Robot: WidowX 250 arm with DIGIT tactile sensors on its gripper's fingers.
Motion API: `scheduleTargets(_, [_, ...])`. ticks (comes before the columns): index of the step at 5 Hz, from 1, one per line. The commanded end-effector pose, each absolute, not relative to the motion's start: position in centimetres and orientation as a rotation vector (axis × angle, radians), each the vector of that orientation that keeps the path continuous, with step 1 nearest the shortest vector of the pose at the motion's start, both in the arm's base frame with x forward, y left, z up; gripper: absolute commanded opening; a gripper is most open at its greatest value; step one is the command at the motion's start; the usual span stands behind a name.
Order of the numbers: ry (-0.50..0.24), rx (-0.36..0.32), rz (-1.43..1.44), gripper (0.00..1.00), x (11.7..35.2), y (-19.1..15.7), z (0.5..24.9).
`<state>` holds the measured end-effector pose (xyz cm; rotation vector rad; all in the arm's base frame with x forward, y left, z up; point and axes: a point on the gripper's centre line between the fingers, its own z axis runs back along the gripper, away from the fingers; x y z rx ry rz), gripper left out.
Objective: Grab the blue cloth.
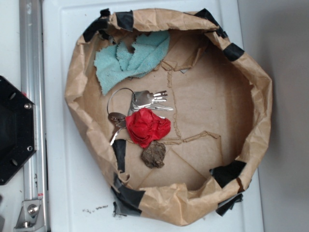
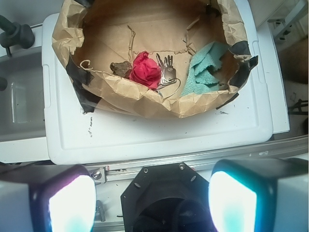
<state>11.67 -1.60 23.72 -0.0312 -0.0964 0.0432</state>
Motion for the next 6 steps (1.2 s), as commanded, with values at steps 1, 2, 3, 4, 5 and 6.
scheduleTargets(1, [-0.096,-0.031,0.043,1.00,11.7,-1.6,23.7])
scheduleTargets(2, [-0.044,0.060,0.015,1.00,16.7,0.1,18.7])
scheduleTargets(3, [0.038,0.073,-0.049,1.00,21.4,1.1,15.0])
scheduleTargets(4, [0.067,0.113,-0.174,1.00,23.3,1.3,12.1])
scheduleTargets(5, [0.093,0.154,-0.331,1.00,23.0,1.3,10.2])
scheduleTargets(6, [0.076,0.194,-0.416,1.00,22.4,1.9,9.3])
